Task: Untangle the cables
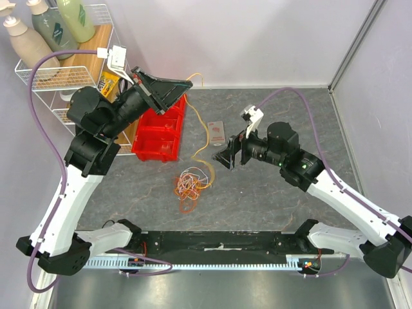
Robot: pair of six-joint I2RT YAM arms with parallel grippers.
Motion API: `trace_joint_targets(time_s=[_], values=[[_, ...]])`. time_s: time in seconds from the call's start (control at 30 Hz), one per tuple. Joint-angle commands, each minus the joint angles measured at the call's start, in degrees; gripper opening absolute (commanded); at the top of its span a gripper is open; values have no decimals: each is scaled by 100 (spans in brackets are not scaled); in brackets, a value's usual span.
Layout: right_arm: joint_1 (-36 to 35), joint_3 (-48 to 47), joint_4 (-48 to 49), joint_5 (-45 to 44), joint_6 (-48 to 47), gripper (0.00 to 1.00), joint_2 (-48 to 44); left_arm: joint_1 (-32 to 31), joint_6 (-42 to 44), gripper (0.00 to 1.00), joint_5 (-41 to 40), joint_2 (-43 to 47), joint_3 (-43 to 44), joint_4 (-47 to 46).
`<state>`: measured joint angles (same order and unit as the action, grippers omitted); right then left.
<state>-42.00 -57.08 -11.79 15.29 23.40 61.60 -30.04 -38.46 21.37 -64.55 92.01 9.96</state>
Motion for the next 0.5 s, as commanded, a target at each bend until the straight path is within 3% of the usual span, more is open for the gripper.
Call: trace_joint_targets(time_s=[0.0, 0.13, 0.3, 0.47], values=[[7, -707, 256, 379, 630, 96, 62, -10, -373, 2, 201, 294, -183, -416], [7, -1042, -113, -526, 605, 95, 80, -10, -496, 2, 245, 391, -367, -477], [-115, -700, 1431, 649, 1595, 94, -52, -10, -505, 2, 307, 435, -526, -547], [-230, -453, 2206, 800, 2151, 93, -192, -10, -549, 2, 272, 444, -684, -653]])
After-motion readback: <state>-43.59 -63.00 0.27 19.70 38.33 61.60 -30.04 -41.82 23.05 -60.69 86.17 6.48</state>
